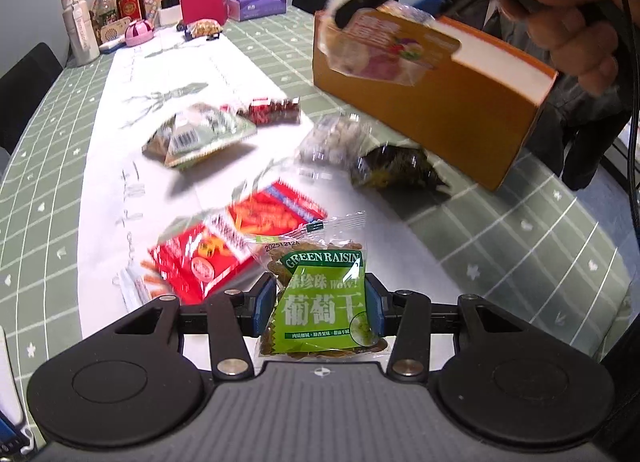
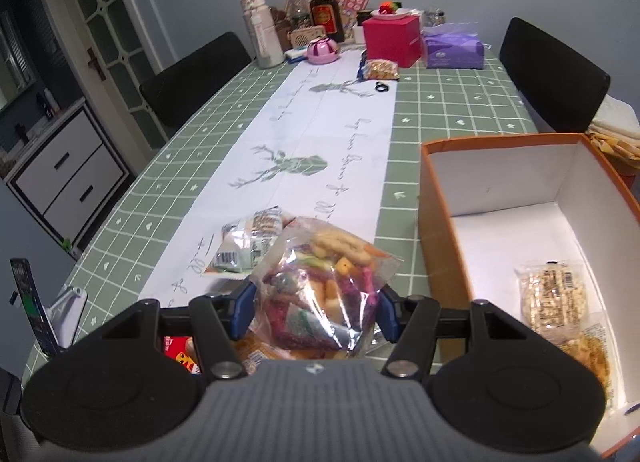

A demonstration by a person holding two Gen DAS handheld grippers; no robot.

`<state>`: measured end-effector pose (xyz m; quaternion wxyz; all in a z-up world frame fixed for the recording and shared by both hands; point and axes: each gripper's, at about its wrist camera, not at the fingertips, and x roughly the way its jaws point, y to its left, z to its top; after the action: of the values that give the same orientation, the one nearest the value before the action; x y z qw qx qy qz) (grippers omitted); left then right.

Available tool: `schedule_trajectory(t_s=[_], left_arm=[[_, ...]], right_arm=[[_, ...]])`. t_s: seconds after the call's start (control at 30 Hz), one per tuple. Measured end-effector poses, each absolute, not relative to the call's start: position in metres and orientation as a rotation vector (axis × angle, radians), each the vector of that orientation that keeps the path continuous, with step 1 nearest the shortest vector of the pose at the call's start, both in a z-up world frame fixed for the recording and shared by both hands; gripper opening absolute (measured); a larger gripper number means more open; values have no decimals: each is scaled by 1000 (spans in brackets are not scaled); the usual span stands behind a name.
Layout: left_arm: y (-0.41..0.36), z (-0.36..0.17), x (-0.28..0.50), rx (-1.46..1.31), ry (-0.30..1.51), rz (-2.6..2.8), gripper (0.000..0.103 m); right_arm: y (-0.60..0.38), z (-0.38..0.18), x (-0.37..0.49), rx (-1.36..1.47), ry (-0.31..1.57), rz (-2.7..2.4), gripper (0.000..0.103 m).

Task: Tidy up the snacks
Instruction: 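Grasp the mixed dried-fruit bag with the right tool while the left tool holds the raisin pack, then lower both packs into the orange box and open both tools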

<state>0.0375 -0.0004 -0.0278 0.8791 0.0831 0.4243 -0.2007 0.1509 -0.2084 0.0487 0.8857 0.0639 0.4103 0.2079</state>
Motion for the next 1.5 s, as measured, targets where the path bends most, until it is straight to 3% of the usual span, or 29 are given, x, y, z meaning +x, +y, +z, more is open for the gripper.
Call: schedule_trajectory(t_s=[0.53,0.9,1.5], left_arm=[[-31,29,63,200,788,-418,52],[-106,70,95,280,678,-504,52],[-214,45,151,484,671,-607,52]], right_arm=[[-307,73,131,255,753,351,58],[-364,94,127,319,678,264,58],[-407,70,134,355,733,157,58]])
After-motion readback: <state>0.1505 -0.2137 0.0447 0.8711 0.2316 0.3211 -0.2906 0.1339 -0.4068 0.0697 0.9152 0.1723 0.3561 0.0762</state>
